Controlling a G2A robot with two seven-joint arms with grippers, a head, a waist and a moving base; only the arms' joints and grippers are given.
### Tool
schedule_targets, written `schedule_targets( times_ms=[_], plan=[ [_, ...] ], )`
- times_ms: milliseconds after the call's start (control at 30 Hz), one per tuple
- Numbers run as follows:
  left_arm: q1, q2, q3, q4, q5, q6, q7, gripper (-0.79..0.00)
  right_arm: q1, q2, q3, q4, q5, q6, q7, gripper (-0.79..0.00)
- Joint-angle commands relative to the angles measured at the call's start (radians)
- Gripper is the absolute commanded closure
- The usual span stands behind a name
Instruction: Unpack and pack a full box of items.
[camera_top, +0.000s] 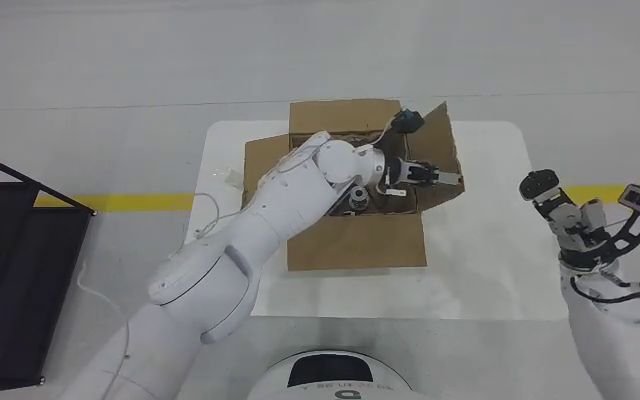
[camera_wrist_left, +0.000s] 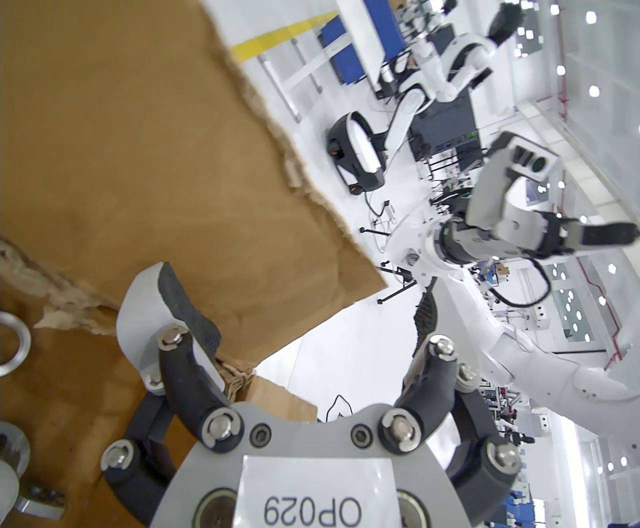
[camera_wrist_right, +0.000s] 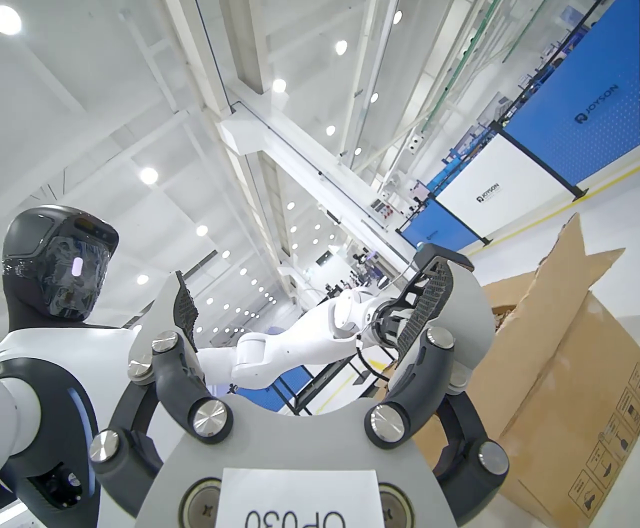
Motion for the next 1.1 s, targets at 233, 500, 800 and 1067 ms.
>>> schedule_targets(
  times_ms=[233,500,800,1067],
  plan=[
    [-0.059,-0.023,-0.031,0.111,-0.012,-0.171,0.081,-0.785,0.109,0.013,-0.093,0.038,0.023,0.087,0.087,-0.785],
    [-0.089,0.079,-0.156,0.217,-0.025,-0.364,0.204,-0.785,0.271,0.016,-0.179,0.102,0.039,0.251,0.250,-0.785],
    [-0.035,0.233,-0.294,0.197,-0.060,-0.483,0.184,-0.785,0.488,-0.005,-0.337,0.343,-0.031,0.491,0.332,-0.785],
    [0.207,0.392,-0.477,-0.185,-0.030,-0.364,0.162,-0.785,0.547,-0.016,-0.370,0.343,-0.124,0.546,0.268,-0.785]
  ],
)
